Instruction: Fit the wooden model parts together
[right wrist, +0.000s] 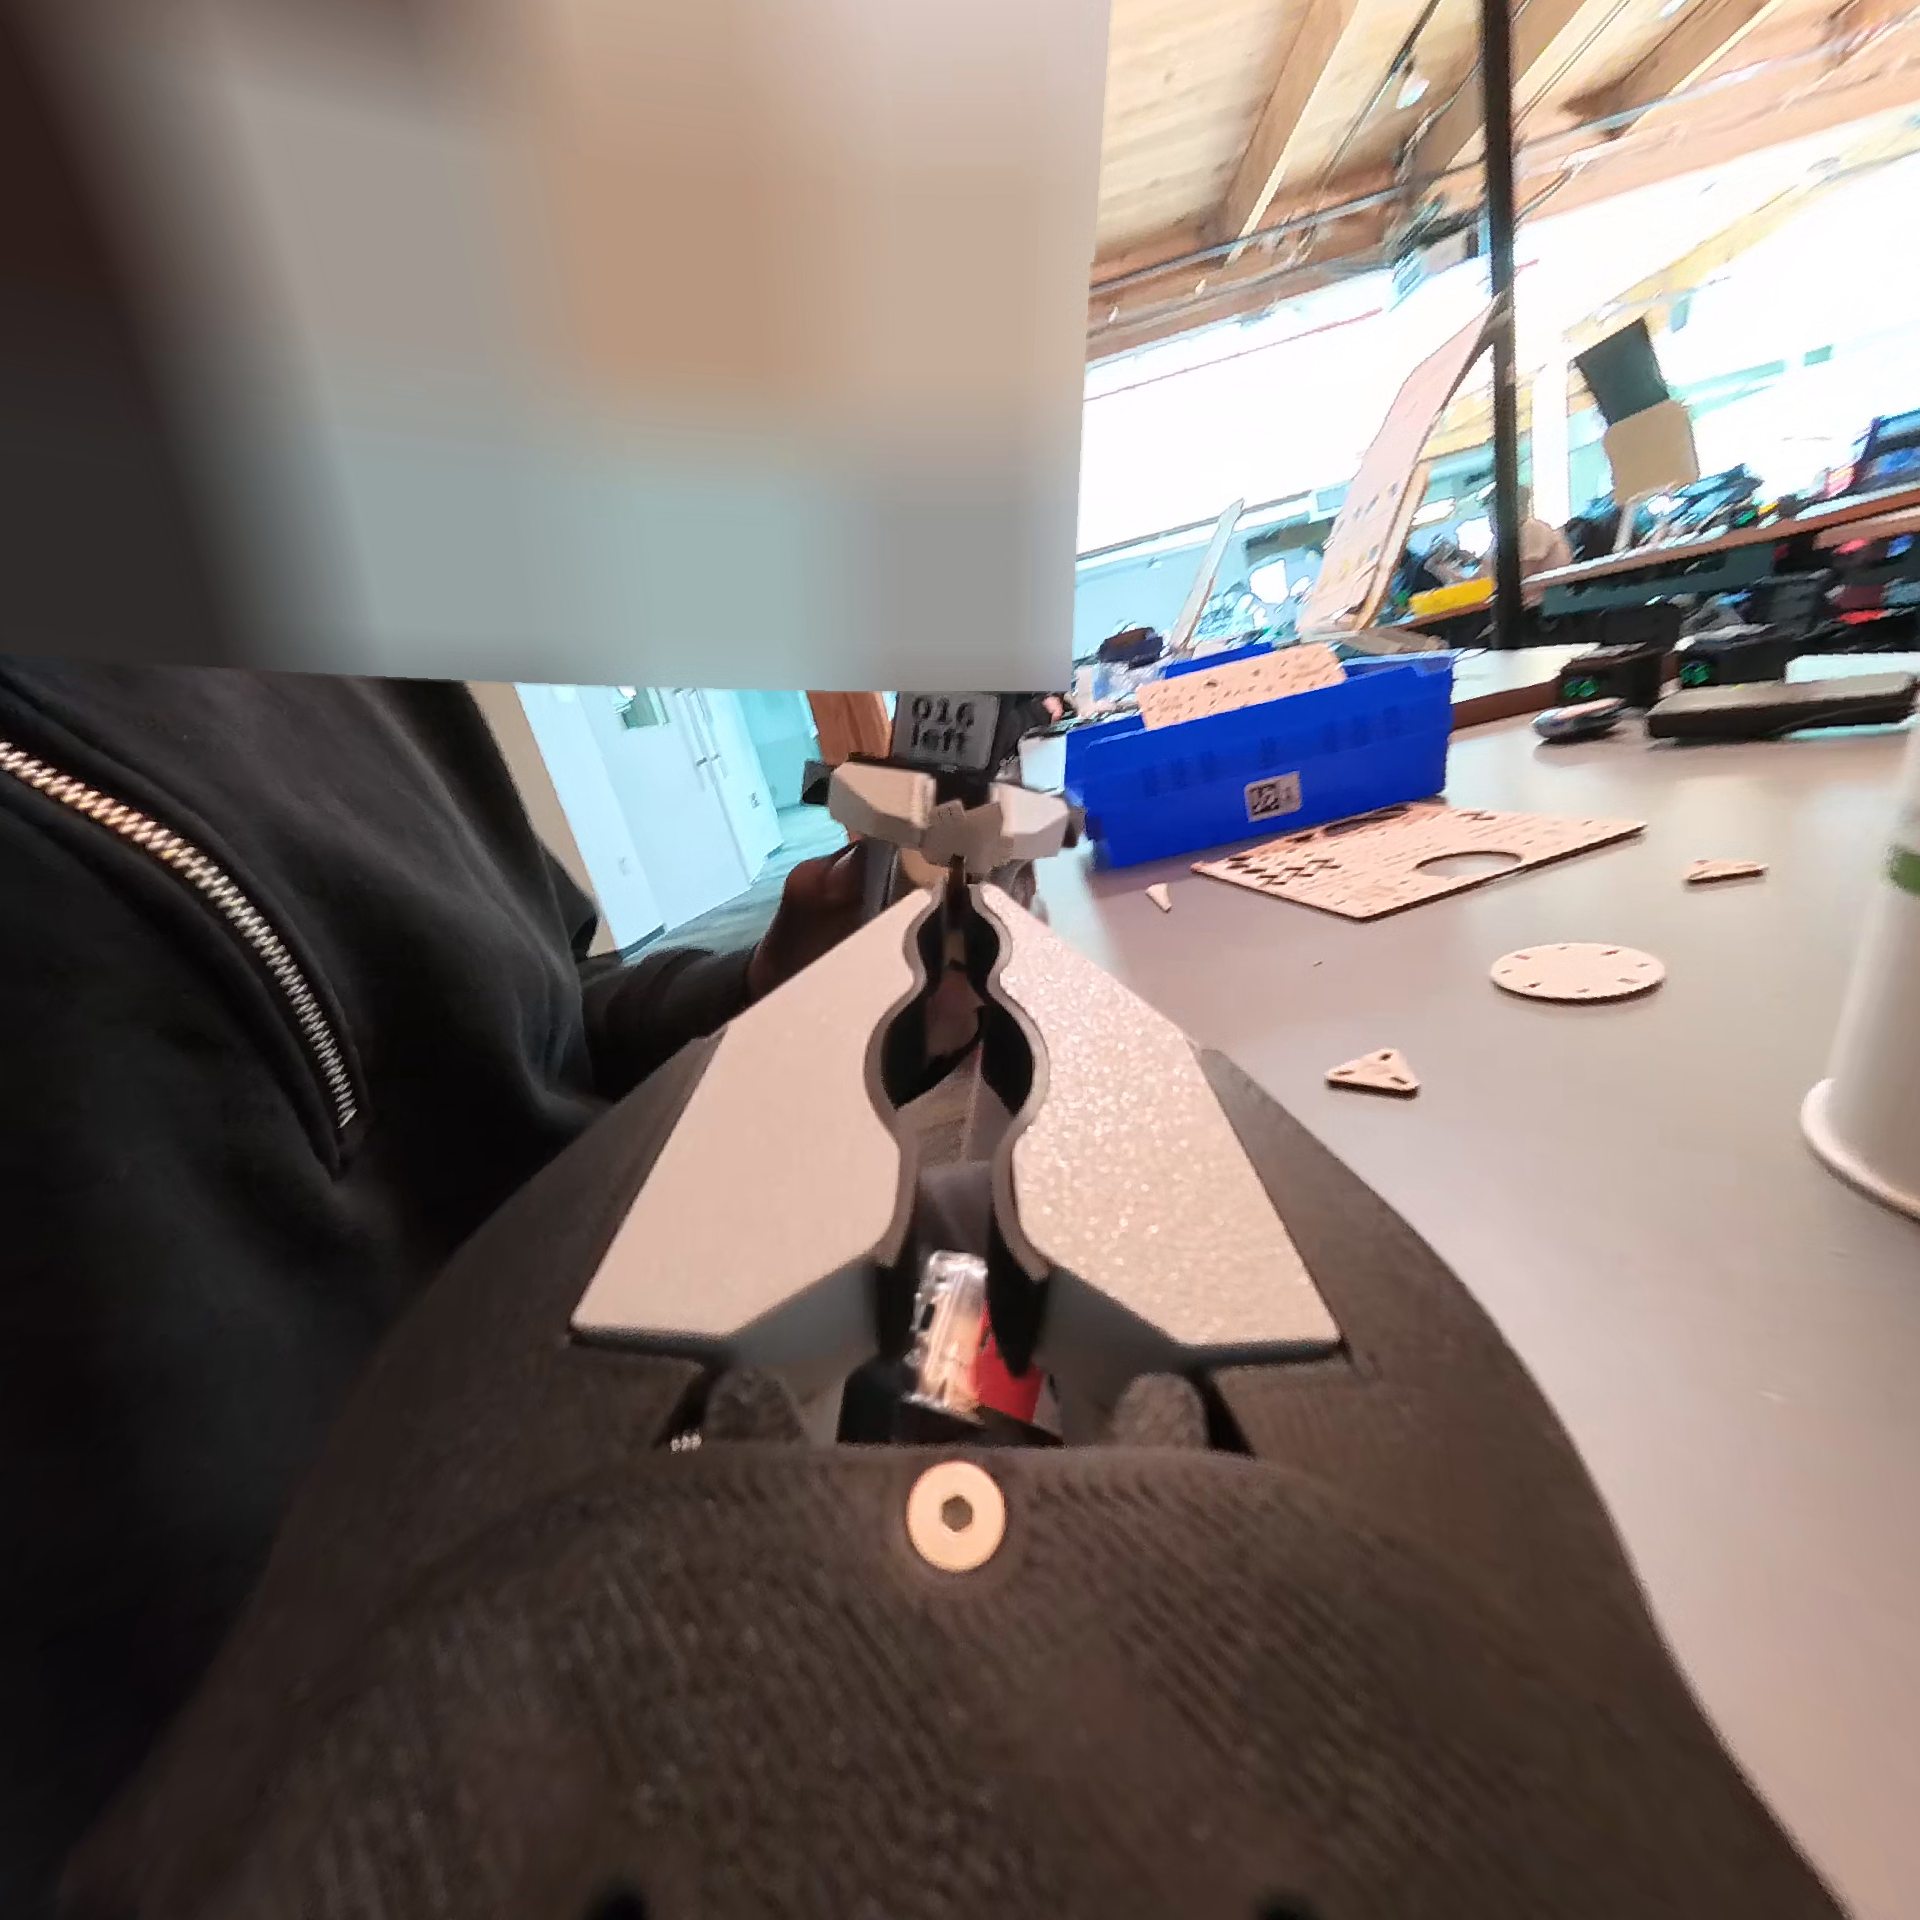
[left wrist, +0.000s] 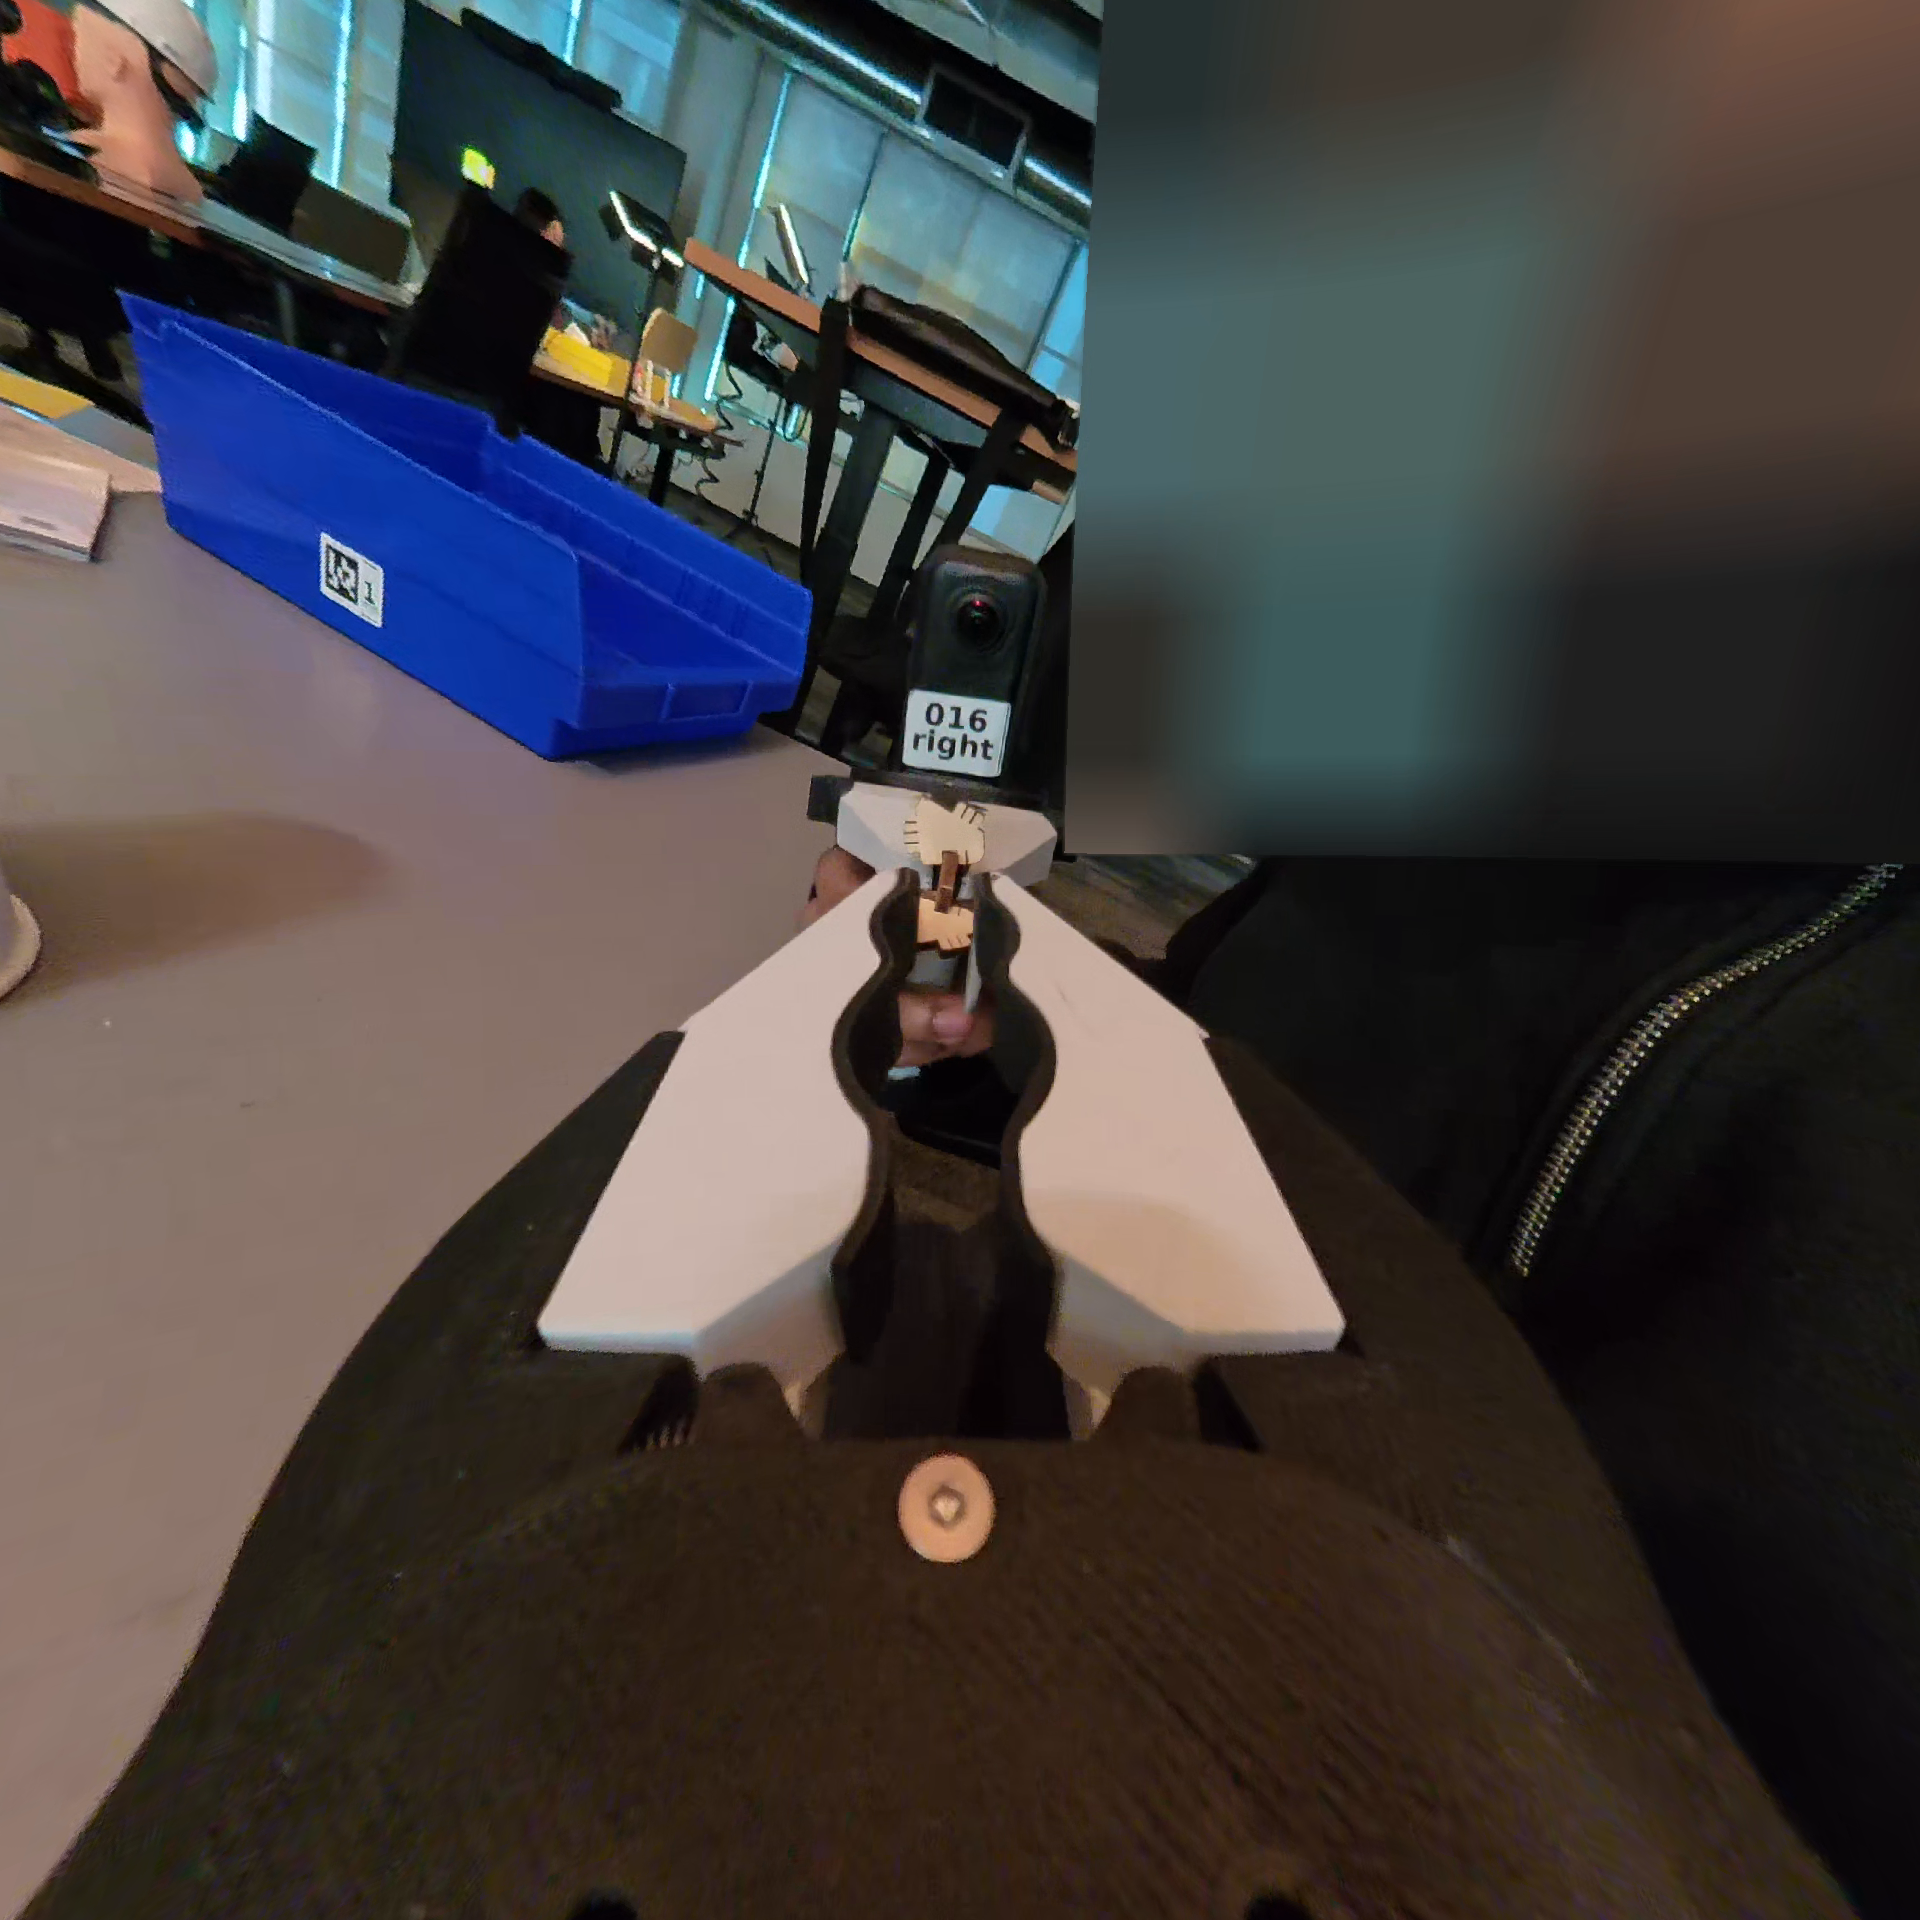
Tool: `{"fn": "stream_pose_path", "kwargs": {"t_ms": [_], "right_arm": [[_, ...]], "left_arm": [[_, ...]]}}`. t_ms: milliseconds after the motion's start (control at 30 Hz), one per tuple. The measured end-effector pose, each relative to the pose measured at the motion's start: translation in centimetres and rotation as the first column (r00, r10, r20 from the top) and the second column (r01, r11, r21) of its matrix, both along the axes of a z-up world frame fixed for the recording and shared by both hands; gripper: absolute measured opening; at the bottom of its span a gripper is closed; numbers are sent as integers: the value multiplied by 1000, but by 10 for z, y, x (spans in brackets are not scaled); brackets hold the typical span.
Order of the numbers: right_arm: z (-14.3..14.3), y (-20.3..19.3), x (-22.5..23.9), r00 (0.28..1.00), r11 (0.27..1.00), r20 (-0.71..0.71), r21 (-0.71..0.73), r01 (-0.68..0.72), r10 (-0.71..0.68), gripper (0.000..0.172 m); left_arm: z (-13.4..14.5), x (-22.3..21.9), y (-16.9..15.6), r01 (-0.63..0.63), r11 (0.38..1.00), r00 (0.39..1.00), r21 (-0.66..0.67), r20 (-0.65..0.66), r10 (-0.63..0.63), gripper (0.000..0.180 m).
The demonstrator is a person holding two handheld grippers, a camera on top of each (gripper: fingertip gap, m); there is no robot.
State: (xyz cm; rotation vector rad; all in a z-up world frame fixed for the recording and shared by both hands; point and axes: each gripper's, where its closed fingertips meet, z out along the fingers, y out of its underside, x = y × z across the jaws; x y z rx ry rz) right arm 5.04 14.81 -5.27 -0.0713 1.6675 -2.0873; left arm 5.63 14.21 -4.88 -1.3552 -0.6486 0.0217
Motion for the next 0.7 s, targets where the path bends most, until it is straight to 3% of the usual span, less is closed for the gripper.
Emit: {"fn": "stream_pose_path", "kwargs": {"t_ms": [300, 533, 700], "right_arm": [[-10, -5, 10, 998, 997, -22, 62, -51, 53, 0], [-10, -6, 11, 998, 996, -9, 63, -59, 60, 1], [-3, -6, -6, 999, 999, 31, 35, 31, -32, 30]], "left_arm": [[-13, 7, 8, 61, 990, 998, -127, 34, -57, 3], [-13, 7, 5, 68, 989, 997, -129, 37, -63, 3], [5, -1, -20, -2, 1000, 1000, 28, 24, 1, 2]]}}
